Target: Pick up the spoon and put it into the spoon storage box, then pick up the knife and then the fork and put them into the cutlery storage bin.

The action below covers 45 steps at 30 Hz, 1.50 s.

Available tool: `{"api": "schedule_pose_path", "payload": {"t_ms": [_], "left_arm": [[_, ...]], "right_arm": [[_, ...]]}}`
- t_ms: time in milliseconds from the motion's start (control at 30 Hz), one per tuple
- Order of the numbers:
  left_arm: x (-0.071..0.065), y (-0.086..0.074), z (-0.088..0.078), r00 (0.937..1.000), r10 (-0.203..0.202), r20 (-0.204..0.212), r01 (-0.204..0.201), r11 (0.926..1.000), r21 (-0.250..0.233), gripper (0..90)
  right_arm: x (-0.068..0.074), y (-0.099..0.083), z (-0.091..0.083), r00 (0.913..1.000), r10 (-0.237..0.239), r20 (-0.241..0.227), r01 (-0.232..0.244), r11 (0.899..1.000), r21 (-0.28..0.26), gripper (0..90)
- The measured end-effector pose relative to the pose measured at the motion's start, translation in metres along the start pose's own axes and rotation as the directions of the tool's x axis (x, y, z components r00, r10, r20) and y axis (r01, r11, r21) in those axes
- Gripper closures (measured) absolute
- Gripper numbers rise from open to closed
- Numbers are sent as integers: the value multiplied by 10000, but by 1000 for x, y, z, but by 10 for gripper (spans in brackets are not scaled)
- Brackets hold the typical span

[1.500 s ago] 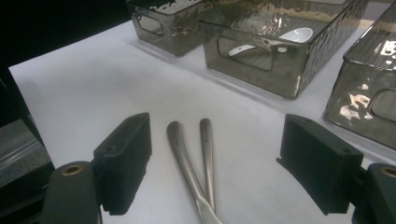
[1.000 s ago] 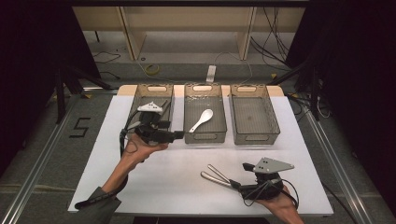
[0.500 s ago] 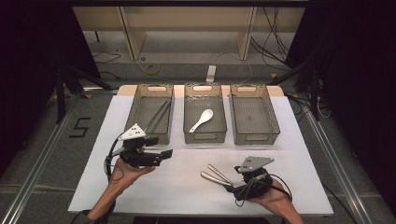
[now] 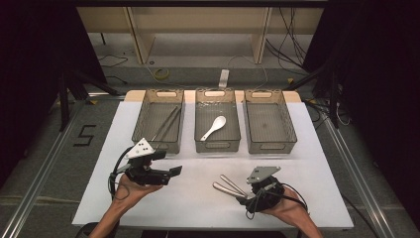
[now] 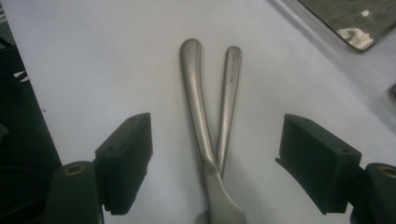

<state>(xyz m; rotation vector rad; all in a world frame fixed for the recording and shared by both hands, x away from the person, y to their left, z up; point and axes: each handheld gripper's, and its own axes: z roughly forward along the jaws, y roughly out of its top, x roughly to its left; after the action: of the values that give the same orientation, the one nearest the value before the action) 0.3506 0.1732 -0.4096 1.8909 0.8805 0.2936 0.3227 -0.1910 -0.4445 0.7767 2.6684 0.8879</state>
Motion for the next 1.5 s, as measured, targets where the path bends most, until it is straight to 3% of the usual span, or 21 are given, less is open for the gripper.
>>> {"api": "schedule_pose_path", "payload": {"t_ms": [167,367,833,1033,1233,1433,1500], "left_arm": [[1,-1,-5,9995,-205,224,212,9994,-282,162],[0,-4,-8,9996,-244,107,247,9993,-277,162],[-5,-5,-5,9994,335,98,-334,9994,-96,161],[-8,-5,-6,9985,528,165,-527,9986,-70,161],[-7,-4,-6,9989,390,276,-385,9991,-165,161],[-7,-4,-6,9986,446,274,-443,9989,-119,161],[-7,-4,-5,9986,461,270,-458,9989,-111,161]], "right_arm": [[-1,1,2,9998,-170,60,168,9994,288,261],[-3,2,4,9998,-208,53,205,9984,534,259],[-2,5,12,9986,-517,-96,524,9927,1086,261],[0,6,16,9970,-768,-128,778,9849,1548,266],[-1,6,20,9963,-843,-170,860,9755,2025,293],[0,5,25,9934,-1111,-288,1148,9626,2453,377],[-2,5,27,9932,-1120,-326,1166,9627,2440,419]]}}
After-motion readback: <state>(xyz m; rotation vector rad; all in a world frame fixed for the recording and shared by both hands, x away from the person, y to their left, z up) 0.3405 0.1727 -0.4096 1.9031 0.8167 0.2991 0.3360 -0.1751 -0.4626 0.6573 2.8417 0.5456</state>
